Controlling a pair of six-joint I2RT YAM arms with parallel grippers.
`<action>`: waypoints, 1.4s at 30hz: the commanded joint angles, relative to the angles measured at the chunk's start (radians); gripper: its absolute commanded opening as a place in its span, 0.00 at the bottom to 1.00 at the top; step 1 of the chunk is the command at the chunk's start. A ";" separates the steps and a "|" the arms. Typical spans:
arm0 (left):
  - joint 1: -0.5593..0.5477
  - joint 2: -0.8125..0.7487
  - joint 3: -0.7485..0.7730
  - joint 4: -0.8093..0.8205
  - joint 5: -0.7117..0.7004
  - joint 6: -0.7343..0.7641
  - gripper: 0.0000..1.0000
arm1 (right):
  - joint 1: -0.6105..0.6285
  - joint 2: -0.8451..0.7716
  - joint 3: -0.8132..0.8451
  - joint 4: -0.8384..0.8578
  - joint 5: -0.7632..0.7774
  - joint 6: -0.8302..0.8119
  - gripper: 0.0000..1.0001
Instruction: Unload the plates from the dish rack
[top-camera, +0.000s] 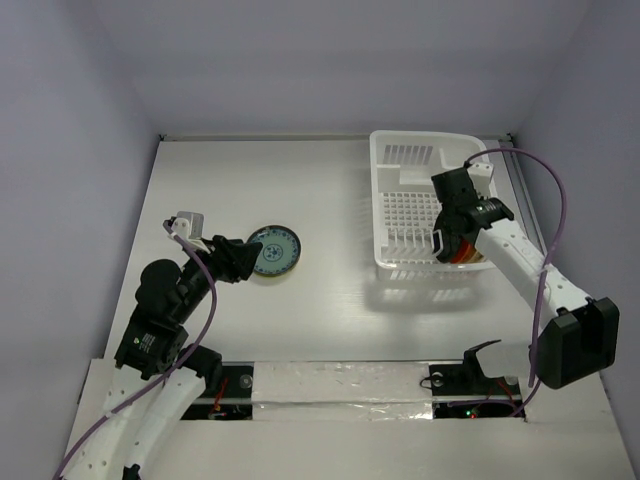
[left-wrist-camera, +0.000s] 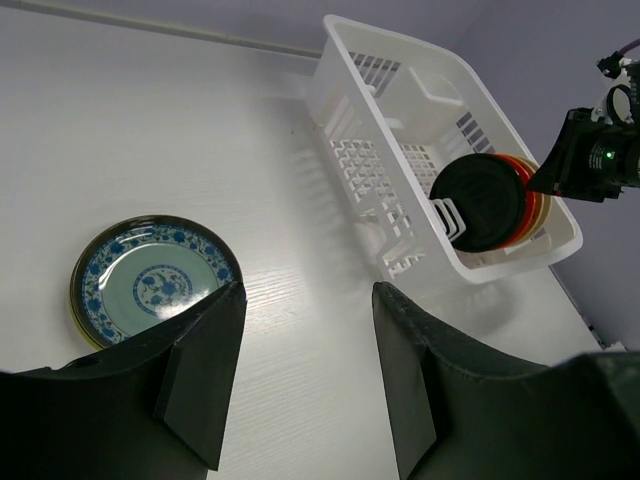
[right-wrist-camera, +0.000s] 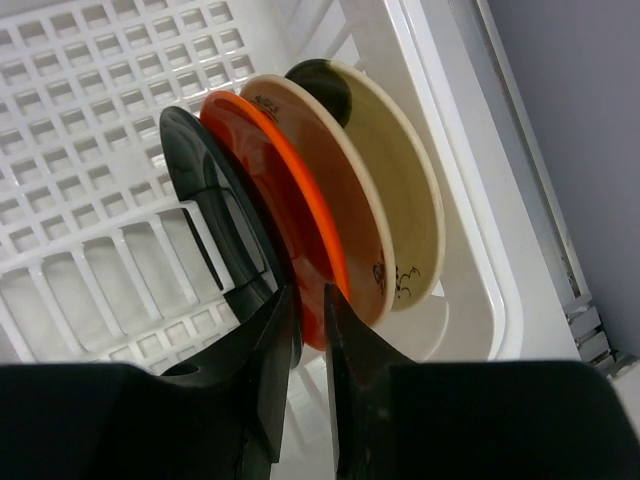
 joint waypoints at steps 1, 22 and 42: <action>-0.005 -0.002 0.007 0.040 -0.007 0.000 0.50 | -0.004 -0.047 0.018 0.051 -0.019 -0.021 0.25; -0.005 0.007 0.005 0.040 -0.004 0.000 0.50 | -0.004 0.114 0.051 0.048 0.025 -0.049 0.23; -0.005 0.001 0.005 0.042 0.001 0.000 0.50 | 0.039 0.088 0.196 -0.089 0.109 -0.129 0.01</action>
